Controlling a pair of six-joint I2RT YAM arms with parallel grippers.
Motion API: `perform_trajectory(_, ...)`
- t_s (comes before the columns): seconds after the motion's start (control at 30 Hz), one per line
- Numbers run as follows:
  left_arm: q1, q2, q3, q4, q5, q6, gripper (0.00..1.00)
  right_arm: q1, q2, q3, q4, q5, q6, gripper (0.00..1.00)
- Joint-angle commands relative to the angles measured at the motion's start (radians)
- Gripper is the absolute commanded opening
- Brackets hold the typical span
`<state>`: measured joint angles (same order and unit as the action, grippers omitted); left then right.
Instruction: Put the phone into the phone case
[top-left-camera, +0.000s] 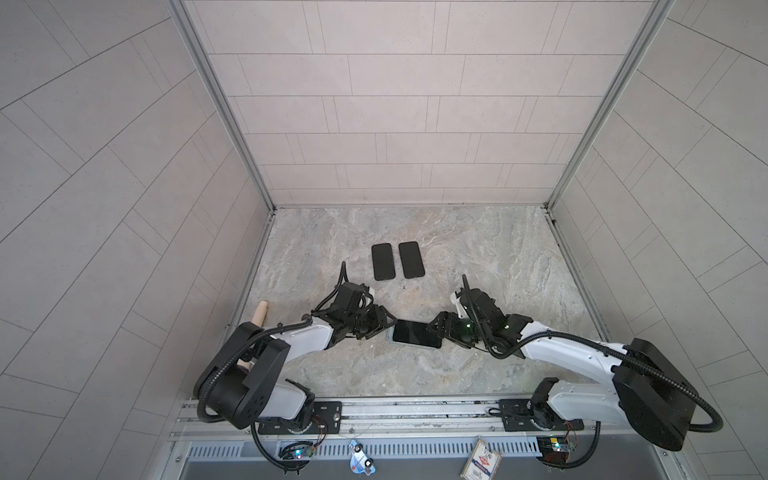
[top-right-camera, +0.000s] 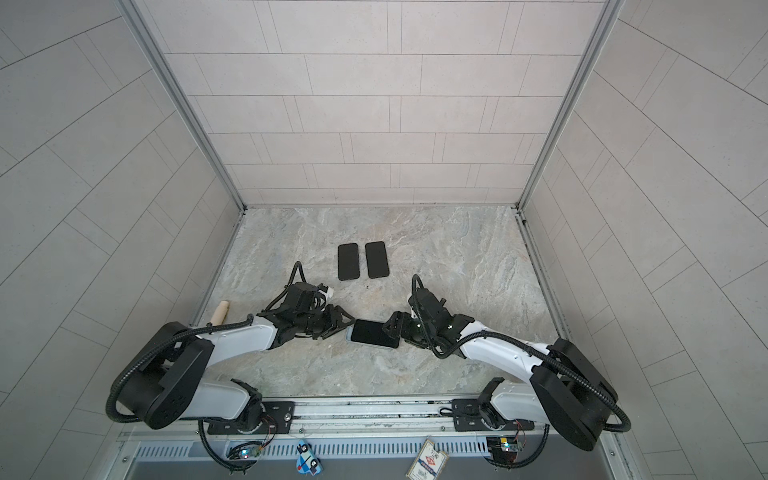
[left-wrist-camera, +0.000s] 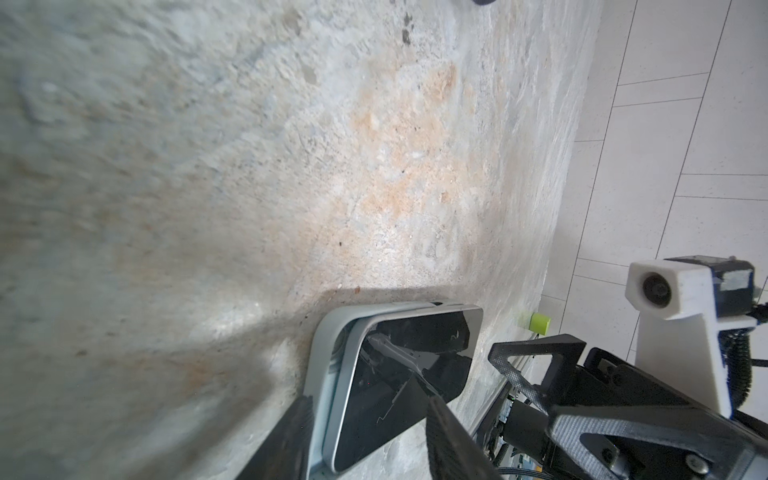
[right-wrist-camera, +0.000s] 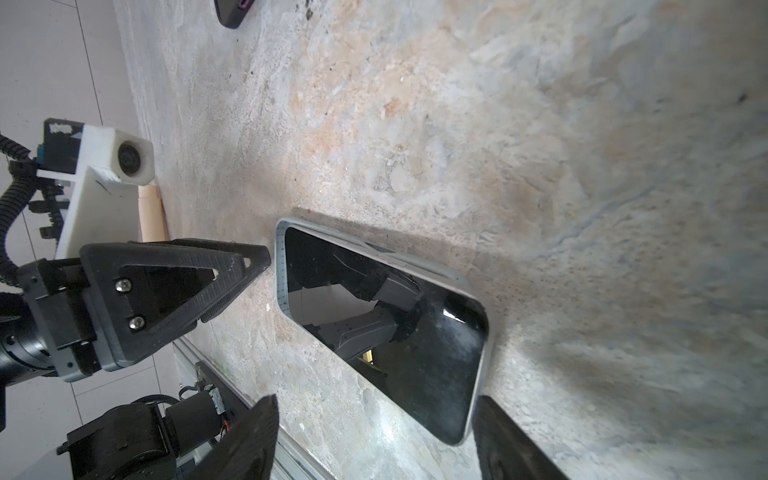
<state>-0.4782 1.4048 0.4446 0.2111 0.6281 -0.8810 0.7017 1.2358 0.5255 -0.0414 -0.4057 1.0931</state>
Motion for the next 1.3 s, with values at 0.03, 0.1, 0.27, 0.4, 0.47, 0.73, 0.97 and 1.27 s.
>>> perform_trajectory(0.03, 0.001, -0.006, 0.002, -0.009, 0.000, 0.011, 0.51, 0.011, 0.016, 0.004, 0.007, 0.010, 0.000, 0.77)
perform_trajectory(0.1, 0.001, -0.007, 0.002, -0.010, 0.000, 0.011, 0.51, 0.015, 0.023, 0.010, 0.011, 0.010, 0.001, 0.76)
perform_trajectory(0.27, 0.001, 0.001, 0.003, -0.005, 0.004, 0.010, 0.51, 0.018, 0.042, 0.016, -0.001, 0.017, -0.008, 0.76)
perform_trajectory(0.4, 0.001, 0.008, 0.005, -0.001, 0.010, 0.008, 0.51, 0.022, 0.044, 0.026, -0.034, 0.036, -0.024, 0.77)
perform_trajectory(0.47, 0.001, 0.009, 0.005, -0.001, 0.010, 0.008, 0.51, 0.024, 0.048, 0.028, -0.028, 0.034, -0.022, 0.77)
perform_trajectory(0.73, 0.001, 0.015, 0.006, 0.003, 0.014, 0.008, 0.51, 0.035, 0.086, 0.037, 0.008, 0.022, -0.015, 0.77)
perform_trajectory(0.97, 0.001, 0.015, 0.006, 0.004, 0.015, 0.007, 0.51, 0.046, 0.107, 0.045, 0.026, 0.019, -0.012, 0.77)
perform_trajectory(1.27, 0.002, 0.018, 0.006, 0.007, 0.017, 0.008, 0.51, 0.058, 0.128, 0.064, 0.034, 0.022, -0.012, 0.77)
